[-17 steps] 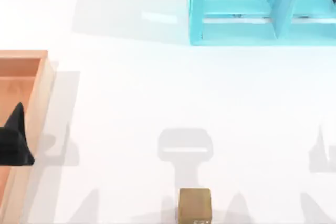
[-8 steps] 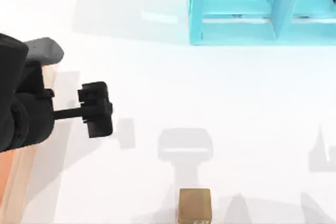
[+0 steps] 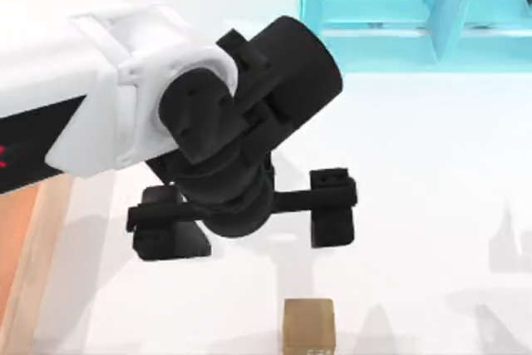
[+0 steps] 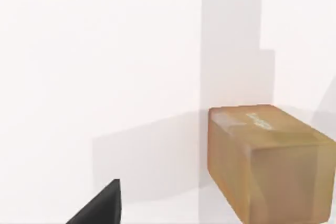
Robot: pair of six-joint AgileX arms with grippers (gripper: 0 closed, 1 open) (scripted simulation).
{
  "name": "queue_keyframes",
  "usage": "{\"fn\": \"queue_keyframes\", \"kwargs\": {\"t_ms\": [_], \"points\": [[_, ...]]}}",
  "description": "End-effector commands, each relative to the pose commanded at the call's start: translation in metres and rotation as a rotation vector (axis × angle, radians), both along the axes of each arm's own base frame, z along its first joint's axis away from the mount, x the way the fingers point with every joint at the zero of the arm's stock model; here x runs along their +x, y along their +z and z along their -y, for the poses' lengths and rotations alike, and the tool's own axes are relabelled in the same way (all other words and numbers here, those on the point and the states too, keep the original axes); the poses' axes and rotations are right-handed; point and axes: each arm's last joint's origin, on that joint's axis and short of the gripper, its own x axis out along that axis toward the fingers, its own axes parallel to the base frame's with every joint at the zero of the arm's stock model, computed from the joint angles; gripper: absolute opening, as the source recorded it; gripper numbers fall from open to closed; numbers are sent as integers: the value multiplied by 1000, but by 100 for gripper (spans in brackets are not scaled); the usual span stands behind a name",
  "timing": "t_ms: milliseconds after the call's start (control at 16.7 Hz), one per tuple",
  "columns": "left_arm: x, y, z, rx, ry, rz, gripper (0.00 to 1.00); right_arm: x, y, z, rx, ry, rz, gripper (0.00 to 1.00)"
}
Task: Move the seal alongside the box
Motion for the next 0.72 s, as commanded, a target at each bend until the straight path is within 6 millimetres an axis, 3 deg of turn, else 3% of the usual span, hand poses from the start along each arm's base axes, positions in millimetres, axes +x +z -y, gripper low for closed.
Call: {"fn": "queue_keyframes", "kwargs": {"t_ms": [180,360,720], "points": [[-7,-13,41,100,-3,-89,100,0,0,0,0,0,0,100],[-15,-23,66,169,-4,-134,100,0,0,0,0,0,0,100],[-17,-26,72,187,-4,-145,100,0,0,0,0,0,0,100]]}}
